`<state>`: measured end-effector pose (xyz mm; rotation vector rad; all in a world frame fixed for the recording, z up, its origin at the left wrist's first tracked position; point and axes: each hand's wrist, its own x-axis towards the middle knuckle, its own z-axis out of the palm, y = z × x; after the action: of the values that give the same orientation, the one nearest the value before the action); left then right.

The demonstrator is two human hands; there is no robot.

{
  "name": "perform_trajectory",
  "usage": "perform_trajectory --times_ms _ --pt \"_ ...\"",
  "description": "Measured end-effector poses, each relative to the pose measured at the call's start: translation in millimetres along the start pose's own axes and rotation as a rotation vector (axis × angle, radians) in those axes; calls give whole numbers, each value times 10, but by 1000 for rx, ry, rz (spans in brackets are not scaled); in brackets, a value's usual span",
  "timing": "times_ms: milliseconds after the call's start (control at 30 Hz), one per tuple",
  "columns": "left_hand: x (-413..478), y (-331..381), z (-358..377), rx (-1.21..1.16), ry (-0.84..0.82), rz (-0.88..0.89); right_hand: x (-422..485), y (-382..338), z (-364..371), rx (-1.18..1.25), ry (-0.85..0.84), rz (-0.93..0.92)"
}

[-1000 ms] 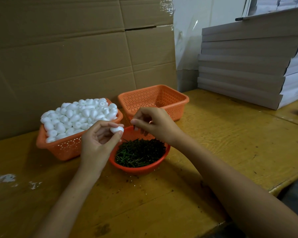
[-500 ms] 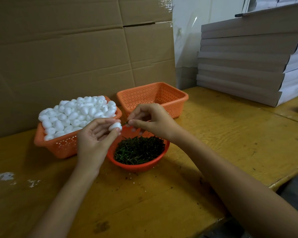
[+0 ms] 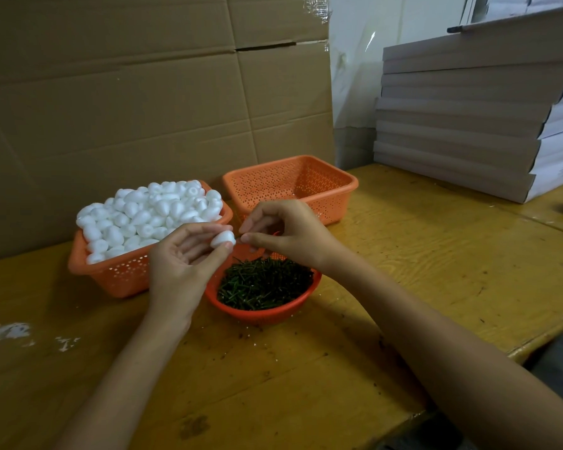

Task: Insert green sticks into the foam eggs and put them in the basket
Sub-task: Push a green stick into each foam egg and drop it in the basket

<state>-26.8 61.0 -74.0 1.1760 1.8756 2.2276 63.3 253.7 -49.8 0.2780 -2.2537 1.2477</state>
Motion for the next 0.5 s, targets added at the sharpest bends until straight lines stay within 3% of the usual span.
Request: perform_trajectory --times_ms 200,500 --pt "2 7 -6 -16 1 16 0 18 25 -242 46 -52" --pt "-2 24 -4 -52 6 11 -9 -21 40 -316 54 -58"
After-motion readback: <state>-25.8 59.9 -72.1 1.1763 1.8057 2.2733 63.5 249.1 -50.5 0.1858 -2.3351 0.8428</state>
